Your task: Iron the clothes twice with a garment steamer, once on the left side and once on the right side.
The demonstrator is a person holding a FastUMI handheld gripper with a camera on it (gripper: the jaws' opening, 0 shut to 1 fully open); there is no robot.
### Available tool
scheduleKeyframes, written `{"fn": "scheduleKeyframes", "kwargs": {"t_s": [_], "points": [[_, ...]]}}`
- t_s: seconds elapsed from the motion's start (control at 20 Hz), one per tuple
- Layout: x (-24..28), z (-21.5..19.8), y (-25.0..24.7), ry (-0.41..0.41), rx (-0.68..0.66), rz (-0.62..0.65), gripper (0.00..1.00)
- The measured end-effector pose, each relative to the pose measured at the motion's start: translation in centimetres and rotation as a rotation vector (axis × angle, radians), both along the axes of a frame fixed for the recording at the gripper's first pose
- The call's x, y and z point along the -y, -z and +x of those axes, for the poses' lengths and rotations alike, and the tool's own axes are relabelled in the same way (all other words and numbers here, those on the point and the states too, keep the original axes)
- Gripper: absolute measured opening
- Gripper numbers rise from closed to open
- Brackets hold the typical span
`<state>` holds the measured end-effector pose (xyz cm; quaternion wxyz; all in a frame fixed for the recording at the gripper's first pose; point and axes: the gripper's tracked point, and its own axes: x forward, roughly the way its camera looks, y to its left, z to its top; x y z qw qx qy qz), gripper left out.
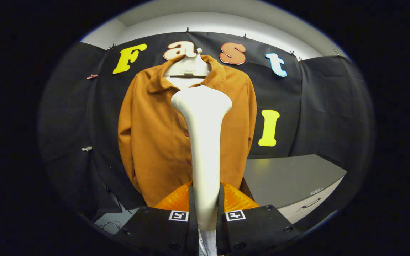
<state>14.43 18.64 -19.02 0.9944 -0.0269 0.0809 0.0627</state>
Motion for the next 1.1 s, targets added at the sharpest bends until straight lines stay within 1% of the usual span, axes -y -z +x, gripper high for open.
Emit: {"fn": "scheduleKeyframes", "kwargs": {"t_s": [0.2,0.45,0.85,1.1], "points": [[-3.6,0.7,-2.4,-0.023,0.058,-0.022,0.23],[-7.3,2.3,-2.5,-0.025,0.086,-0.052,0.23],[-10.1,6.1,1.4,0.016,0.053,-0.11,0.23],[-10.2,7.2,3.3,0.035,0.054,-0.146,0.23]]}}
